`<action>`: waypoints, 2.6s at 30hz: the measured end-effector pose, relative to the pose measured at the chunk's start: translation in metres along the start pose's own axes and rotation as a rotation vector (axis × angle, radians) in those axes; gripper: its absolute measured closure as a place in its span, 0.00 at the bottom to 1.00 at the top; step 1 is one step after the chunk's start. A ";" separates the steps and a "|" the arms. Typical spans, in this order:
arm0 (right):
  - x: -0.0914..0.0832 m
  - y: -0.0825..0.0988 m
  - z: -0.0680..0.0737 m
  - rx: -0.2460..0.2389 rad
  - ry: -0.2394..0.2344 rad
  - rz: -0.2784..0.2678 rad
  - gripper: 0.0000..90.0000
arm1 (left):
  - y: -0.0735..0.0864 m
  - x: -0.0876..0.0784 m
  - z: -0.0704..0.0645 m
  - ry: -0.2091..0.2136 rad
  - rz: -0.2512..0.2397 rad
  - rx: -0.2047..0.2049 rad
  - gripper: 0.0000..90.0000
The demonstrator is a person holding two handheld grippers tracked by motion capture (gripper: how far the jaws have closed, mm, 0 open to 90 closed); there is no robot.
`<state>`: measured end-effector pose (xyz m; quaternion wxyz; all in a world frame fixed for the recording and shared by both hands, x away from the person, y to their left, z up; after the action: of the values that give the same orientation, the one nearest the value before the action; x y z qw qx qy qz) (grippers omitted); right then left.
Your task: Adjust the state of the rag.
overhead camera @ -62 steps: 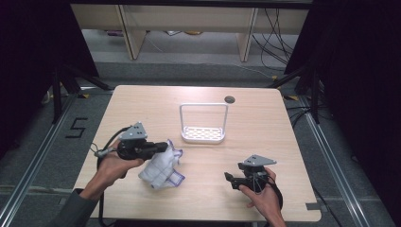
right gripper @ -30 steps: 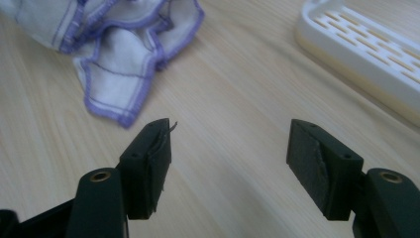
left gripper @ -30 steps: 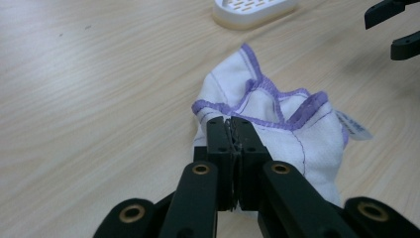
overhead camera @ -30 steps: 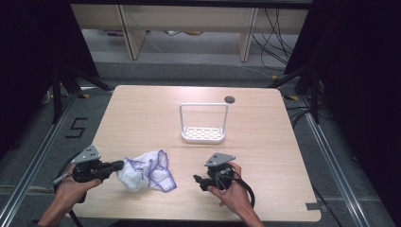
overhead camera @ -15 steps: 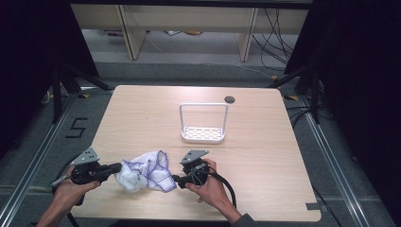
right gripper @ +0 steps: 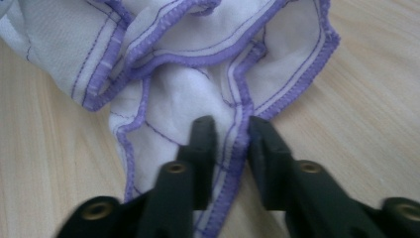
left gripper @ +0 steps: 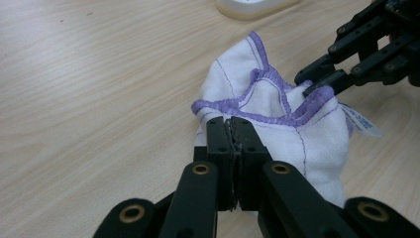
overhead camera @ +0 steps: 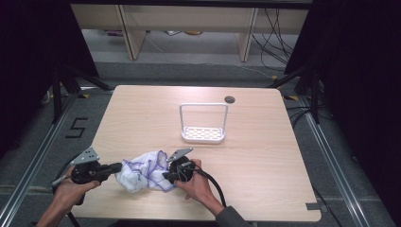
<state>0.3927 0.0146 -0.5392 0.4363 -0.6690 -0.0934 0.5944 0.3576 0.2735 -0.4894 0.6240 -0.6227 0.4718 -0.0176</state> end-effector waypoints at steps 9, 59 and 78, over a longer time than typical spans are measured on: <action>-0.052 -0.015 0.000 -0.046 -0.010 -0.106 0.97 | -0.018 -0.006 -0.019 0.032 -0.053 0.036 0.98; -0.125 0.077 0.011 0.008 0.089 -0.025 0.66 | -0.043 0.141 -0.088 0.234 0.298 0.112 0.50; -0.123 0.078 0.020 -0.074 0.034 0.011 1.00 | -0.062 0.086 -0.080 0.215 0.113 0.194 0.97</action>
<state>0.3102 -0.1022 -0.5036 0.4097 -0.6950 -0.1043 0.5816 0.3911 0.1461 -0.4716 0.6271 -0.5267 0.5660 -0.0945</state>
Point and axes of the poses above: each handheld gripper's, and its own axes: x roughly forward along the jaws, y roughly out of its underside, z roughly to its left, the point moved 4 cm from there along x, roughly forward along the jaws, and after that the axes turned 5 degrees about -x, right-handed, at the moved point
